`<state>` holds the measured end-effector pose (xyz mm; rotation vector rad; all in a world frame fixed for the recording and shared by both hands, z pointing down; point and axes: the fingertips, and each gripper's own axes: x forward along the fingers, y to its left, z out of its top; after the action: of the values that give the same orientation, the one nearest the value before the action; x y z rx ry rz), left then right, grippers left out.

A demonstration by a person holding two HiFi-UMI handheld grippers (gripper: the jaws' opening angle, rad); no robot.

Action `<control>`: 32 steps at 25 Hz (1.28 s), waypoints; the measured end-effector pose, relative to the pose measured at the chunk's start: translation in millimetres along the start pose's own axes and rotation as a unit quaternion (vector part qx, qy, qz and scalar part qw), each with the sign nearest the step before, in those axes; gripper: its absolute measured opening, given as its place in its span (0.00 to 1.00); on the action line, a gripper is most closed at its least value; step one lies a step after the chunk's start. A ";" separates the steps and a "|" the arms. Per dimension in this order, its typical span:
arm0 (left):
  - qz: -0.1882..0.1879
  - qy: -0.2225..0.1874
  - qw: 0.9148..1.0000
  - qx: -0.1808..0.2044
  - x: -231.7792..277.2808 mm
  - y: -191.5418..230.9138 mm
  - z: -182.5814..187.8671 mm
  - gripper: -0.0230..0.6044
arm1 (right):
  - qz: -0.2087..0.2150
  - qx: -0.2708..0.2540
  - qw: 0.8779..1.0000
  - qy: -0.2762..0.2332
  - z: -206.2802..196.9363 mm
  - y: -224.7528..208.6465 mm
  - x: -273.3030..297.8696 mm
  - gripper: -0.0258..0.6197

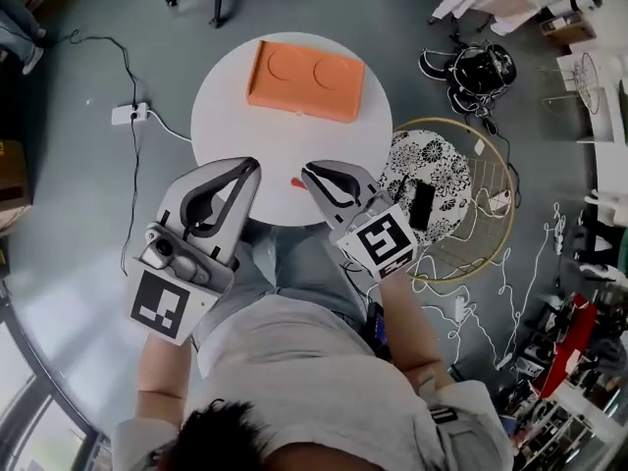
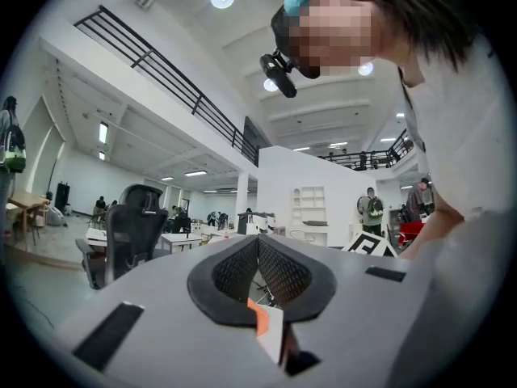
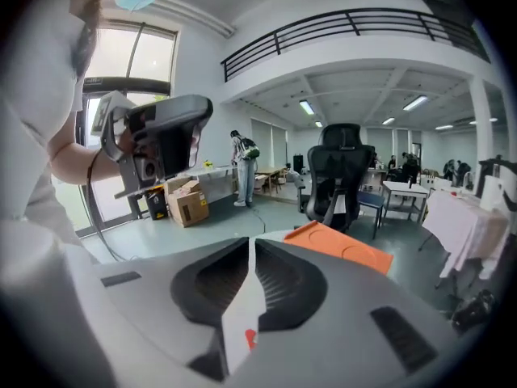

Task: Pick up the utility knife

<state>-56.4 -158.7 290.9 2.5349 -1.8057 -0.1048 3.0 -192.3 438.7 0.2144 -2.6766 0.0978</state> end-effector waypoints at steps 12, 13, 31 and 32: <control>0.071 0.016 0.997 -0.005 -10.2 -0.1 -6.6 0.05 | 0.095 -0.056 0.983 0.149 -107.8 15.5 32.0 0.13; 0.075 0.017 0.997 -0.005 -11.8 1.0 -7.2 0.05 | 0.100 -0.061 0.980 0.162 -116.3 16.5 33.8 0.13; 0.105 0.044 0.994 -0.003 -20.4 6.4 -19.4 0.05 | 0.111 -0.115 0.948 0.277 -192.8 9.5 57.1 0.15; 0.105 0.043 0.994 -0.004 -20.0 7.1 -20.0 0.05 | 0.109 -0.116 0.946 0.281 -192.9 10.0 58.0 0.15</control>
<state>-68.2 -142.4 312.0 2.2888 -2.0169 0.0020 33.2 -170.2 636.9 -0.1660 -2.1072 -0.0795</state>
